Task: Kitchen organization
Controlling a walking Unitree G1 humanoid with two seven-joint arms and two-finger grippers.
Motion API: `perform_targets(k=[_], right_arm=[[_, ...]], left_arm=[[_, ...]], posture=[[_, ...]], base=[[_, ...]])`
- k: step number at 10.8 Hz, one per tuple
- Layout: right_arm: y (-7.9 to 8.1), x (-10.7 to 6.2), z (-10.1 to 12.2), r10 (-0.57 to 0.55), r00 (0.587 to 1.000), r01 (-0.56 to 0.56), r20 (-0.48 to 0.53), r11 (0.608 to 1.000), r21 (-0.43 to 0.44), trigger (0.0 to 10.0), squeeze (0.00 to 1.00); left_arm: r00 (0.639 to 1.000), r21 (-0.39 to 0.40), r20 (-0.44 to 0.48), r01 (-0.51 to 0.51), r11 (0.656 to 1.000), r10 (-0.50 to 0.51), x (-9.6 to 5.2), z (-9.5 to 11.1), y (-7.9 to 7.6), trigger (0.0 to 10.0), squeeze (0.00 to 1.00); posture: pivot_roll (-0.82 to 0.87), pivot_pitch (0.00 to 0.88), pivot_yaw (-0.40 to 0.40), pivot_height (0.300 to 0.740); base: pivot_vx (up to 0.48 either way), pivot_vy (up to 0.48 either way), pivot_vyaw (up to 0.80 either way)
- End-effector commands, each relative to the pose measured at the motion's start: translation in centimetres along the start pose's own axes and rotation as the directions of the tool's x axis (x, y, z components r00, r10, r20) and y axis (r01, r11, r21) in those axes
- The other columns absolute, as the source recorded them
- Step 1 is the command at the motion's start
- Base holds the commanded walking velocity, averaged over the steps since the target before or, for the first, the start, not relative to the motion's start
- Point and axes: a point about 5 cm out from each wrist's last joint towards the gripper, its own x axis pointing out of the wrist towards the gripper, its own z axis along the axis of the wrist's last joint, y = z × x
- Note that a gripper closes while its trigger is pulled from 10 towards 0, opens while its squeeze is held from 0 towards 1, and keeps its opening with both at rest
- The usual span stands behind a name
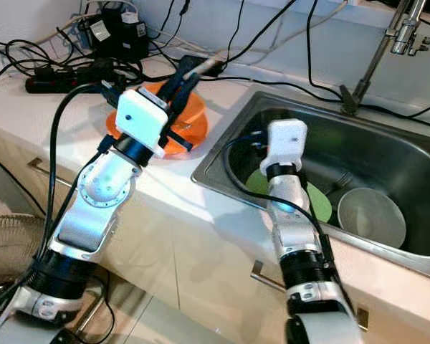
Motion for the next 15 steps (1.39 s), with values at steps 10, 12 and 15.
perform_targets(k=[10,12,15], right_arm=[[1.2,0.3,1.3,0.031,0.993,-0.007,0.114,0.979,-0.206,10.0,0.00],[1.7,0.1,1.2,0.053,0.992,-0.029,0.114,0.980,-0.199,10.0,0.00],[2.4,-0.4,1.0,0.069,0.992,-0.048,0.108,0.981,-0.189,10.0,0.00]], left_arm=[[0.933,-0.272,-0.078,0.319,0.908,-0.351,-2.1,-0.7,-2.7,10.0,0.00],[0.933,-0.263,-0.050,0.331,0.906,-0.355,-1.9,-0.2,-2.7,10.0,0.00],[0.955,-0.178,0.002,0.293,0.939,-0.297,-0.8,0.7,-2.1,10.0,0.00]], posture=[[0.23,0.000,-0.032,0.740],[0.23,0.000,-0.030,0.740],[0.22,0.000,-0.020,0.740]], base=[[0.000,0.000,0.00],[0.000,0.000,0.00],[0.000,0.000,0.00]])
